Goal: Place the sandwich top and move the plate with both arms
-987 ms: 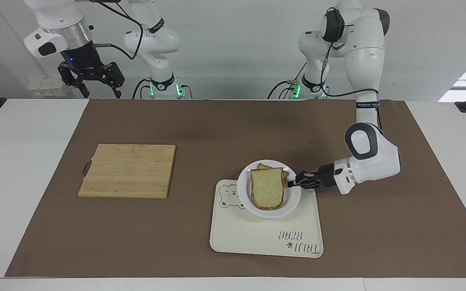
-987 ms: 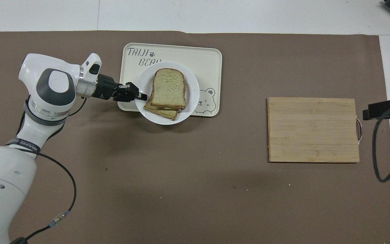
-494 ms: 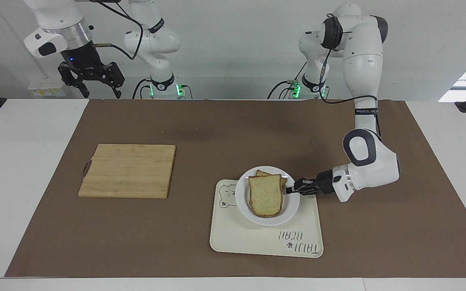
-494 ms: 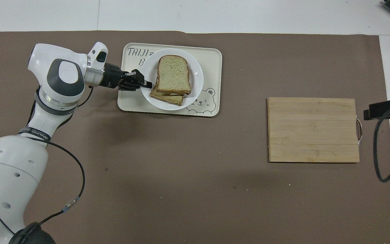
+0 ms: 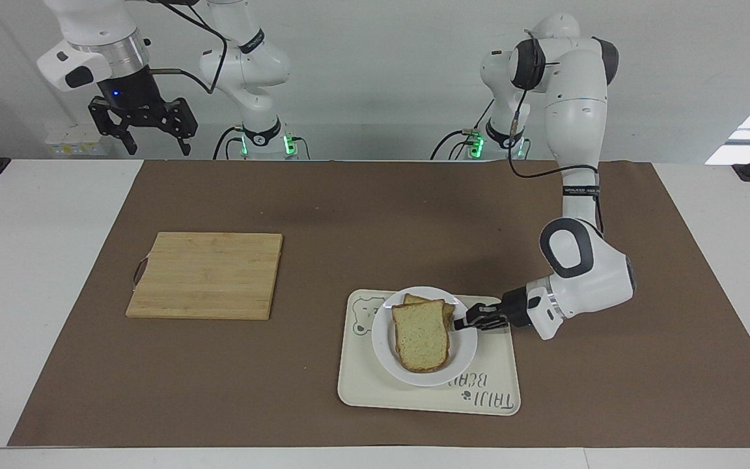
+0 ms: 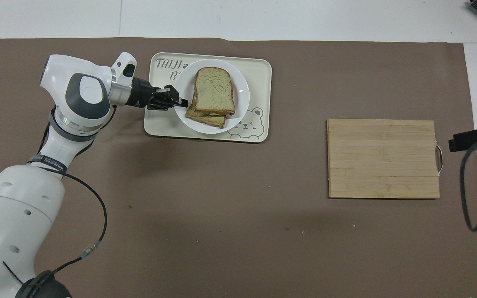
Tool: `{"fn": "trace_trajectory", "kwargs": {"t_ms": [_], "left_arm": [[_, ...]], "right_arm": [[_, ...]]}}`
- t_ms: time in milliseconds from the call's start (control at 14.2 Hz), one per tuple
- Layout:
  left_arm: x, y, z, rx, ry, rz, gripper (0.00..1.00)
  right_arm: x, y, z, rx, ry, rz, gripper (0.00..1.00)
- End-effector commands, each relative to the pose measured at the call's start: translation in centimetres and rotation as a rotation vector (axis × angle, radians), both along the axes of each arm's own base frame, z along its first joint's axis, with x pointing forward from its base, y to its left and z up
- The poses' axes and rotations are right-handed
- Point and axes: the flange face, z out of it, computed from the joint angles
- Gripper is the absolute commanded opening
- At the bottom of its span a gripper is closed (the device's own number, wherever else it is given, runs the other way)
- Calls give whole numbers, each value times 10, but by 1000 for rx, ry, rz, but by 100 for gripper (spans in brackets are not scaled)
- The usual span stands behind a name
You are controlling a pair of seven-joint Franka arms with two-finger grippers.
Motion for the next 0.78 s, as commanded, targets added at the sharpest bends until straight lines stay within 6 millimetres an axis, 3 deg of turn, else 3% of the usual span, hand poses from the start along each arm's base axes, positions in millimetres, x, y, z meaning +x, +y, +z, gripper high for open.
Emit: {"fn": "trace_trajectory", "kwargs": {"t_ms": [0,71,141,353,564,705], "left_arm": [[0,-5,2,31,-14,0,0],[0,-4,1,33,-13,3,33],[-2,-4,0,32,-3,10,99],[-3,12,-1,34,4,20,100],[-10,35,37,88,-30,18,100],[-20,46,76,167,-63,3,100]], "right_arm": [[-4,3,-1,7,-6,23,100],[-4,3,-2,9,-4,24,100],[-5,4,-2,10,5,27,100],[-5,1,0,11,2,21,100],[-5,-10,-1,10,3,-1,100],[-5,-9,0,10,2,2,100]]}}
